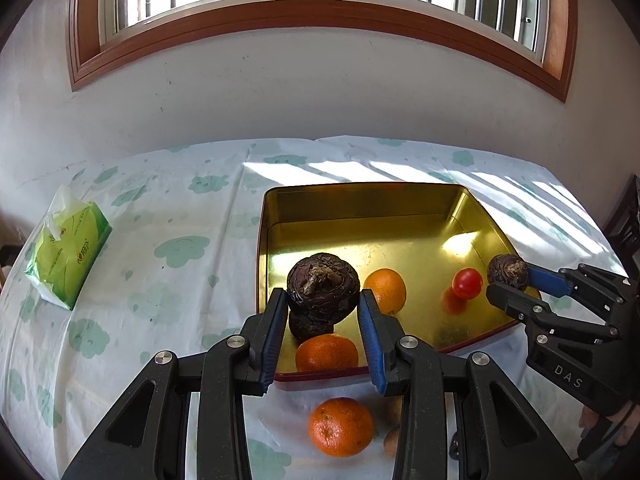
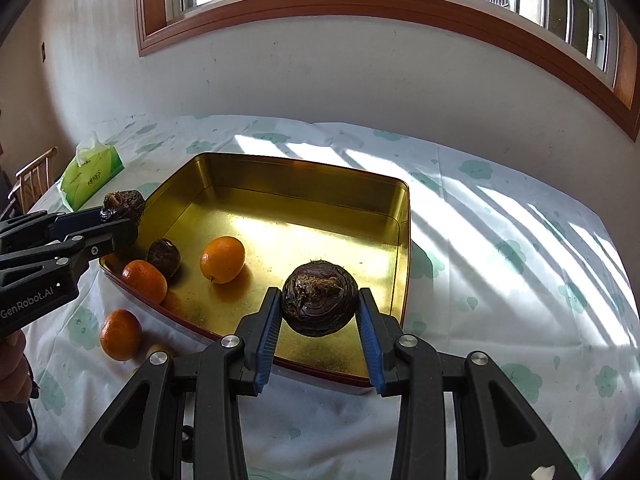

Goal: Organize fruits
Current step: 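Lift and carry both dark brown fruits over the red tin, then open both grippers to drop the dark brown fruits into the tin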

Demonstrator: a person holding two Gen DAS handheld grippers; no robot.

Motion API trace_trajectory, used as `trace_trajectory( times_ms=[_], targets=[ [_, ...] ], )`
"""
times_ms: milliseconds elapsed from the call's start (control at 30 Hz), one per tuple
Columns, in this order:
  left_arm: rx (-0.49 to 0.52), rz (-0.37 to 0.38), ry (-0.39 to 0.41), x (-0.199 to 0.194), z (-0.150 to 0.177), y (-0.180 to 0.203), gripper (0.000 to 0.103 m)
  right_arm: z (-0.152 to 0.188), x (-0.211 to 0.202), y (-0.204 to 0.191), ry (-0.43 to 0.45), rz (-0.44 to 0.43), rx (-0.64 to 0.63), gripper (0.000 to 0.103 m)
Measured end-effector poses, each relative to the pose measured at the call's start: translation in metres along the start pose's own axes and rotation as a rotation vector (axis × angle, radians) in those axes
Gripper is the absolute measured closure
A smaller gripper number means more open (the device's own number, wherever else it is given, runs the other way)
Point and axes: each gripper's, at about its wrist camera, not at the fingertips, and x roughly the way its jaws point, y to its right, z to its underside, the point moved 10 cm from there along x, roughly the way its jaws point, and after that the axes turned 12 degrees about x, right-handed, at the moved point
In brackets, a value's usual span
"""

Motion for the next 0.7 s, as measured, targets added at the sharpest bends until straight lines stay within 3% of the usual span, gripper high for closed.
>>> trace_trajectory(
  times_ms=[700],
  targets=[
    [0.01, -0.037, -0.064, 0.024, 0.016, 0.01, 0.066, 0.004, 0.019, -0.001, -0.034, 0.009, 0.006, 0.068]
  ],
)
